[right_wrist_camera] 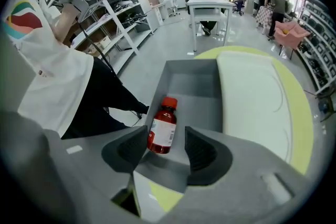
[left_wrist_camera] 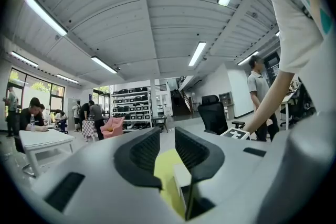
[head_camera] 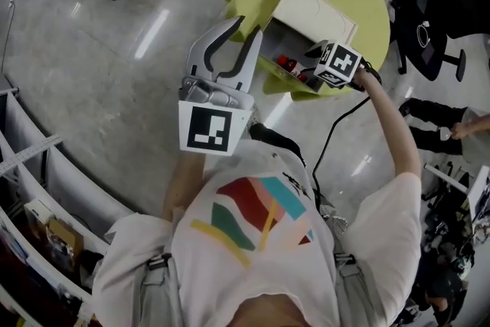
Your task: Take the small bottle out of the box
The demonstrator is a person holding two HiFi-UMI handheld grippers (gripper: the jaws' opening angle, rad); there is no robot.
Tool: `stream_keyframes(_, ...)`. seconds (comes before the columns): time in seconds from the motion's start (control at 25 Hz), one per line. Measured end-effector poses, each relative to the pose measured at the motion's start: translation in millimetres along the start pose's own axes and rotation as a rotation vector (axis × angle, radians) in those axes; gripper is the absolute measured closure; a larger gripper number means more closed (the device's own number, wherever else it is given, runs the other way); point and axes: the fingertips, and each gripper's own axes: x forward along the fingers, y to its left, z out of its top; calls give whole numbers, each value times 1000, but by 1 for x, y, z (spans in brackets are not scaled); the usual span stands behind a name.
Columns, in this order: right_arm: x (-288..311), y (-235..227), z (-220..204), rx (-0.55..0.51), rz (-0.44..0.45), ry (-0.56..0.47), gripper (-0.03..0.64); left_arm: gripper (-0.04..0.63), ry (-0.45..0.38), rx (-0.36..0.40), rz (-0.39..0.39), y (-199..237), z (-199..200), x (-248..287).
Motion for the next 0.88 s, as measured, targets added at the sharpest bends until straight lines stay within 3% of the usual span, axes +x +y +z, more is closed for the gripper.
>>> stream_keyframes(0.28, 23, 6, -2, -42, 72, 80, 396, 518, 26, -33, 43, 11, -10, -4)
stream_keyframes(0.6, 32, 3, -9, -25, 84, 131, 394, 518, 33, -57, 63, 17, -18, -7)
stream_keyframes(0.88, 34, -3, -10, -80, 58, 198, 396, 518, 31, -101, 90, 26, -24, -4)
